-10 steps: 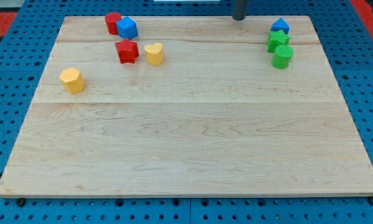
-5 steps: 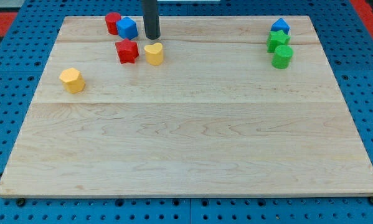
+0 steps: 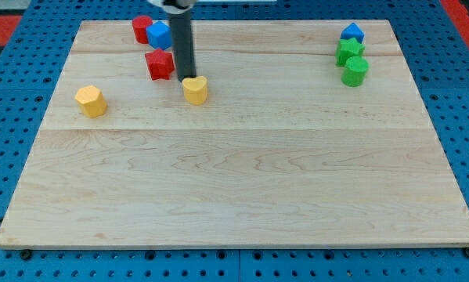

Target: Place the yellow heart below the green circle

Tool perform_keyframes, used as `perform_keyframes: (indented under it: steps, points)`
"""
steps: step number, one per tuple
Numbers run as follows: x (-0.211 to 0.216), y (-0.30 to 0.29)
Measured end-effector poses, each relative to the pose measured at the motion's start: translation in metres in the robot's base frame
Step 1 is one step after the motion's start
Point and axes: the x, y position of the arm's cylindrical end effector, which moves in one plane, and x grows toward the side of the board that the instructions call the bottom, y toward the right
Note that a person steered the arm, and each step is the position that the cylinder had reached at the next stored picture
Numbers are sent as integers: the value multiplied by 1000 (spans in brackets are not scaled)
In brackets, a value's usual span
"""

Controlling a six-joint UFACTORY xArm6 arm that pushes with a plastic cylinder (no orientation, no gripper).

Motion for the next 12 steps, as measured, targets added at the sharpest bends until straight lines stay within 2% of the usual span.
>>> perform_keyframes:
  steps: [1,3,4,5,6,7,10,12]
  points:
    - [21,-7]
    - [60,78]
    - [60,95]
    - [44,73]
    - [41,110]
    - [60,171]
    - [63,218]
    - [58,270]
